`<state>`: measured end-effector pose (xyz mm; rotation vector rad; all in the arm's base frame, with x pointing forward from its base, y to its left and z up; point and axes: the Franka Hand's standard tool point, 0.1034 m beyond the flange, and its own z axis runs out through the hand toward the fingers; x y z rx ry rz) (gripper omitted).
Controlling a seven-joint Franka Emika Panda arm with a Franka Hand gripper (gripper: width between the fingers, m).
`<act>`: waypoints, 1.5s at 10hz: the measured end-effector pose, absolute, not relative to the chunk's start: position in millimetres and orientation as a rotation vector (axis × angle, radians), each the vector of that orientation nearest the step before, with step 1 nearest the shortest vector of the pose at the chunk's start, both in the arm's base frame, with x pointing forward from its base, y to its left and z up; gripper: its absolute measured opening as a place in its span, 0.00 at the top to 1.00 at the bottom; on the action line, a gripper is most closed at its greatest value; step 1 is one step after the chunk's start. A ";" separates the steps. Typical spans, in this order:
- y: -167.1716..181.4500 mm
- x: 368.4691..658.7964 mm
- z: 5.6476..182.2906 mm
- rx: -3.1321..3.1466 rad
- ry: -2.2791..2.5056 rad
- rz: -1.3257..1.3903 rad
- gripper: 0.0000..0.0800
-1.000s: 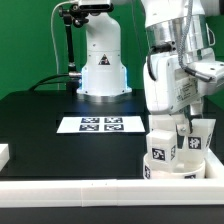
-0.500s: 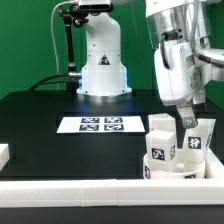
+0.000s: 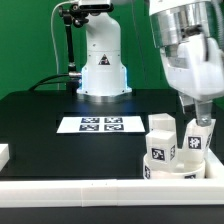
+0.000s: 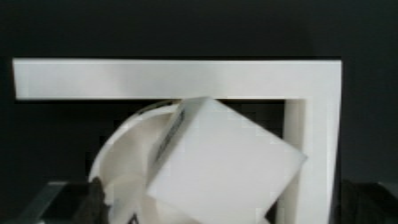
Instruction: Assemble stool
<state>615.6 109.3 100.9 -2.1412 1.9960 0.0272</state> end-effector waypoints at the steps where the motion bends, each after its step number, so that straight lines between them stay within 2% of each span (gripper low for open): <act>1: 109.5 617.3 102.3 -2.253 1.879 -0.001 0.19; 6: 107.3 617.8 102.3 -2.547 1.474 -0.057 0.19; 12: 119.4 616.1 97.5 -2.925 0.561 -0.156 0.19; 15: 116.4 616.4 97.3 -2.993 0.275 -0.178 0.19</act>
Offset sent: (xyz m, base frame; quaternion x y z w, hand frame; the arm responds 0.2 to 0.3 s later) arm 0.0000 0.0000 0.0000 0.0000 0.0000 -0.1938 0.9810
